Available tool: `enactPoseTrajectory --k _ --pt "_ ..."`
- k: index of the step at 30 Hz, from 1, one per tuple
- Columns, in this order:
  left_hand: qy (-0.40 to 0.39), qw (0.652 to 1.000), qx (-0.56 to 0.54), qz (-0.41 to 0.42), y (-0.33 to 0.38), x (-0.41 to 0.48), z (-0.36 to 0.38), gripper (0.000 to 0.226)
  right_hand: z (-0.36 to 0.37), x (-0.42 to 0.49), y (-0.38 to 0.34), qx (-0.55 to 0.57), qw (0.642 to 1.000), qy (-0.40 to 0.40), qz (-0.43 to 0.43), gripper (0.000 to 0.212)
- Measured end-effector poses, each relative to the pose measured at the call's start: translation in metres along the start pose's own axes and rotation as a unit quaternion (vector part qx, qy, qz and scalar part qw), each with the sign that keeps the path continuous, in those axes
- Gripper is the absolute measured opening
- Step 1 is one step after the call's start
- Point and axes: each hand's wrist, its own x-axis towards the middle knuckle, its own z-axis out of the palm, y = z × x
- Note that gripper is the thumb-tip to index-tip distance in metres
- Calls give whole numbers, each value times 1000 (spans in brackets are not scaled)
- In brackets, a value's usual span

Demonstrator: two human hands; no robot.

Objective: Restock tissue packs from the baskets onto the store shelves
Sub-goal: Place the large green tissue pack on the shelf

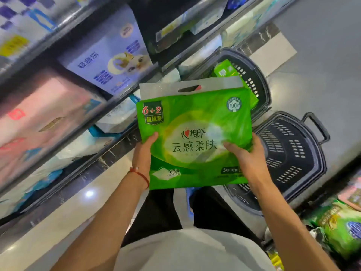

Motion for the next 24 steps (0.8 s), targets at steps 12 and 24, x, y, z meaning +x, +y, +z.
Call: enactPoseTrajectory --k 12,24 --pt "35 988 -92 117 -61 -145 -86 60 -20 -123 23 40 991 -108 -73 67" --pt "110 961 -194 167 -128 -257 -201 83 13 -248 22 -4 958 -225 -178 51"
